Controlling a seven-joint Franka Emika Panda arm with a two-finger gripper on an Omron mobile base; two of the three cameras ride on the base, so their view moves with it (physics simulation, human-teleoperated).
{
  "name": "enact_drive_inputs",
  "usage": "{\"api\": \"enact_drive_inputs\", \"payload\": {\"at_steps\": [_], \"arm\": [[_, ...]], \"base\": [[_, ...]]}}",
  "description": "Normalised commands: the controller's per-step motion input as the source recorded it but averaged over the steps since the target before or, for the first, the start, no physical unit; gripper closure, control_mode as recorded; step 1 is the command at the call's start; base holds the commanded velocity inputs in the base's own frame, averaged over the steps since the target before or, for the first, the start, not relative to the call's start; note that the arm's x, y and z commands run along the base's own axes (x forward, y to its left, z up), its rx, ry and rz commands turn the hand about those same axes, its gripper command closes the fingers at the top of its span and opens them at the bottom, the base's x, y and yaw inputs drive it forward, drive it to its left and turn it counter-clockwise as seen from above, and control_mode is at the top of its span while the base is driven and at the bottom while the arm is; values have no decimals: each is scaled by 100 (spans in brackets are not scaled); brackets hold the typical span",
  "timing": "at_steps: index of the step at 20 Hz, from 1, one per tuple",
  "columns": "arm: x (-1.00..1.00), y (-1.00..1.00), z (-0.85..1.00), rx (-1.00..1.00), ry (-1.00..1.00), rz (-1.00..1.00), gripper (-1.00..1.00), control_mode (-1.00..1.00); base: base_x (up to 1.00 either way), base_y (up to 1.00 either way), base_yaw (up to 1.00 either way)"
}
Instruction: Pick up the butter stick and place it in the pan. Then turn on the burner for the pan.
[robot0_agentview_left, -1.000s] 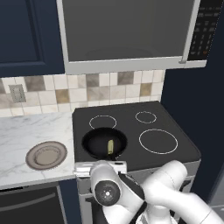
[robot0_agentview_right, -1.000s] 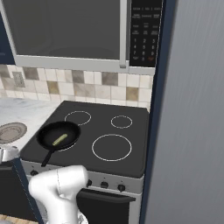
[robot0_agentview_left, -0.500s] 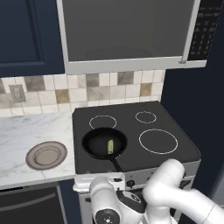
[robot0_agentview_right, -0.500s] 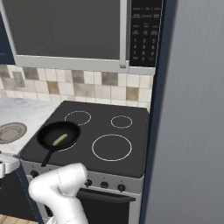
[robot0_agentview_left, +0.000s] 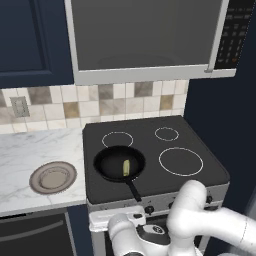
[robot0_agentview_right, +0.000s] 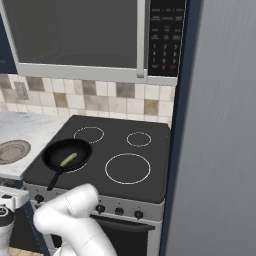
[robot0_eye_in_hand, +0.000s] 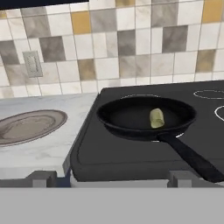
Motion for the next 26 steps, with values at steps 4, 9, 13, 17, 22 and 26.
{"api": "enact_drive_inputs", "payload": {"at_steps": [4, 9, 13, 17, 22, 26], "arm": [[0, 0, -46, 0, -1, 4, -100, -100], [0, 0, -43, 0, -5, 0, -100, -100], [0, 0, -34, -1, -5, 0, -100, -100], [0, 0, -29, -1, -5, 0, -100, -100], [7, 0, -27, 0, -5, 0, -100, -100], [18, 0, -27, 0, -4, 0, -100, -100]], "base": [[0, 0, 0], [0, 0, 0], [0, 0, 0], [0, 0, 0], [0, 0, 0], [0, 0, 0]]}}
